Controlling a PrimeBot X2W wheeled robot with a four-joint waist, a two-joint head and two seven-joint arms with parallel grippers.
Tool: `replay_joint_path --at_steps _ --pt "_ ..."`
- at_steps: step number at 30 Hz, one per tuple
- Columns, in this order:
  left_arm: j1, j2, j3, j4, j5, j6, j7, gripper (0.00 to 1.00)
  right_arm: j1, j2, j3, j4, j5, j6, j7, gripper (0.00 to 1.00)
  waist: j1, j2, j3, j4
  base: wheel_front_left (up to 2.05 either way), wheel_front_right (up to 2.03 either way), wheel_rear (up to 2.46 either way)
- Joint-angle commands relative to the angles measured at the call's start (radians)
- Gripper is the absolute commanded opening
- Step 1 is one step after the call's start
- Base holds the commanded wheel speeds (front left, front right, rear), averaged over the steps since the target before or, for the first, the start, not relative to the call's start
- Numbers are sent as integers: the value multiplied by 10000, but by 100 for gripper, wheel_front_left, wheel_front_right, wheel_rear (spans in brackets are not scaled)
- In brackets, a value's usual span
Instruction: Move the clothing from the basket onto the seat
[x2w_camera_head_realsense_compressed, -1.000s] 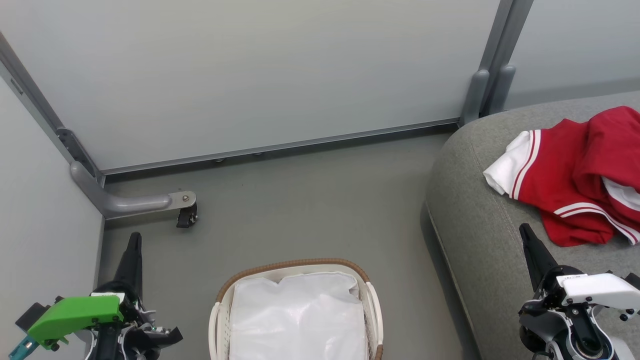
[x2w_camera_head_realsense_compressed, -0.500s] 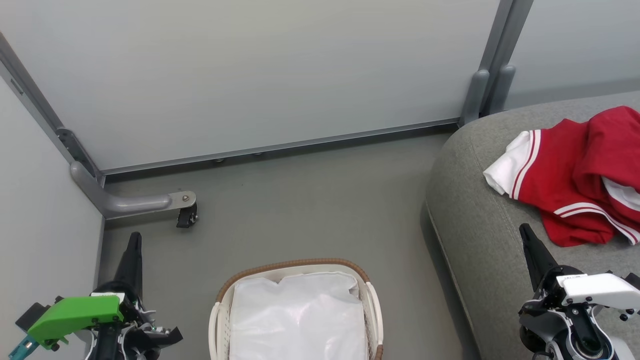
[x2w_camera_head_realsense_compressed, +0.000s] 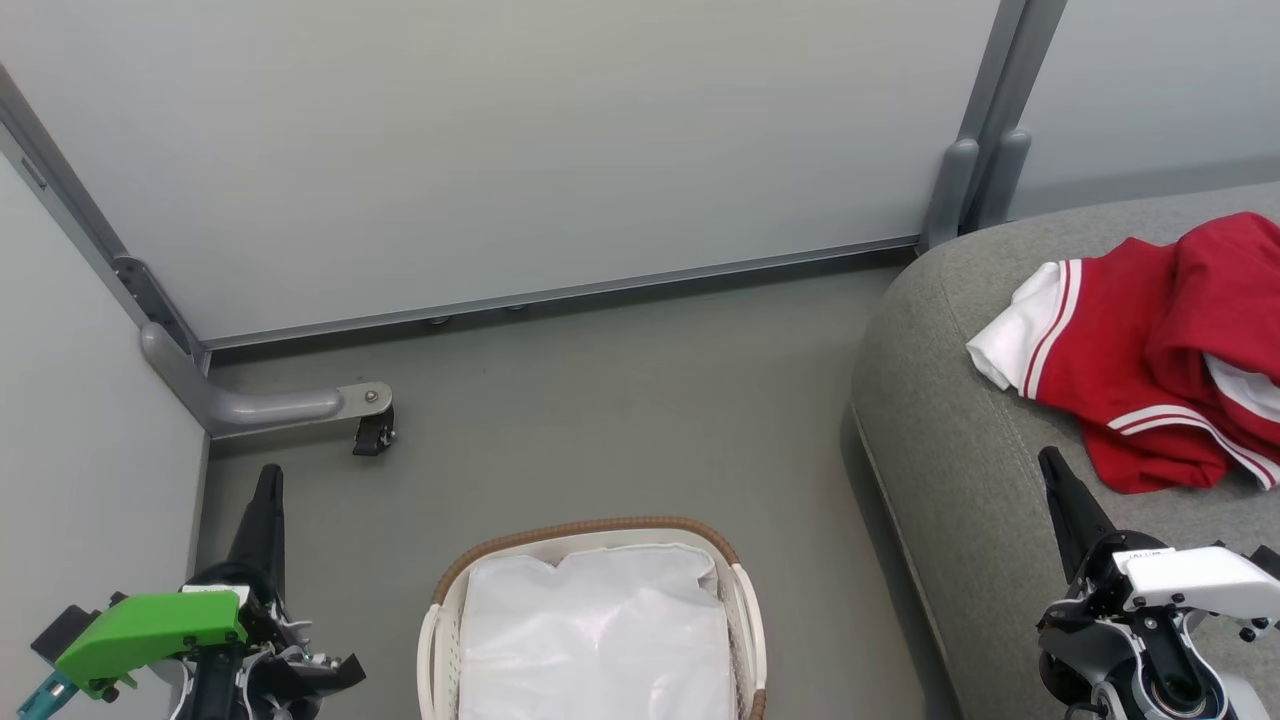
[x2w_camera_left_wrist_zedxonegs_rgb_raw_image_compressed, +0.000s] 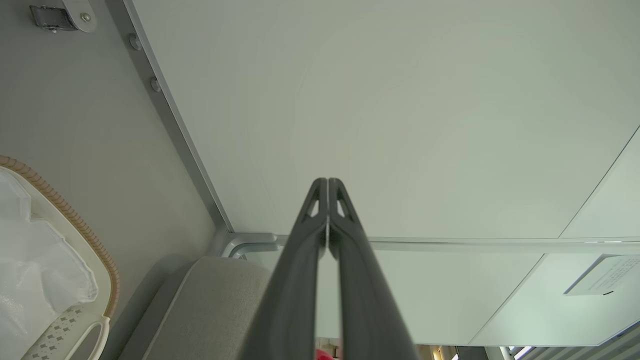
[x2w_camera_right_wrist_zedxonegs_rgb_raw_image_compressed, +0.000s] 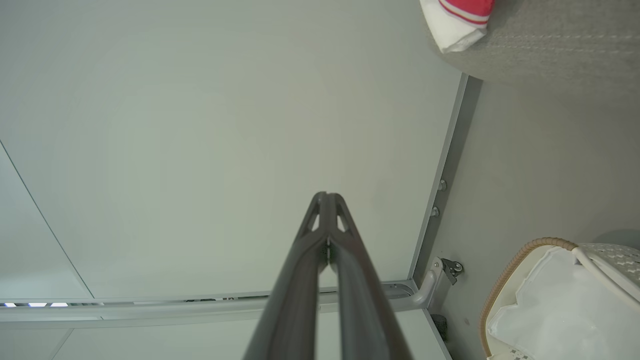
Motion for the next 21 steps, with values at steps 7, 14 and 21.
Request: replay_joint_path --at_steps 7,14,21 --pt "-86 70 15 -10 -32 -56 29 0 -12 -56 -16 -28 35 4 12 0 0 0 0 0 0 0 0" --pt "-86 70 15 -11 -32 -56 29 0 -12 -56 -16 -28 35 4 12 0 0 0 0 0 0 0 0" --pt "-86 70 15 -11 -32 -56 29 0 -12 -56 -16 -28 35 4 12 0 0 0 0 0 0 0 0"
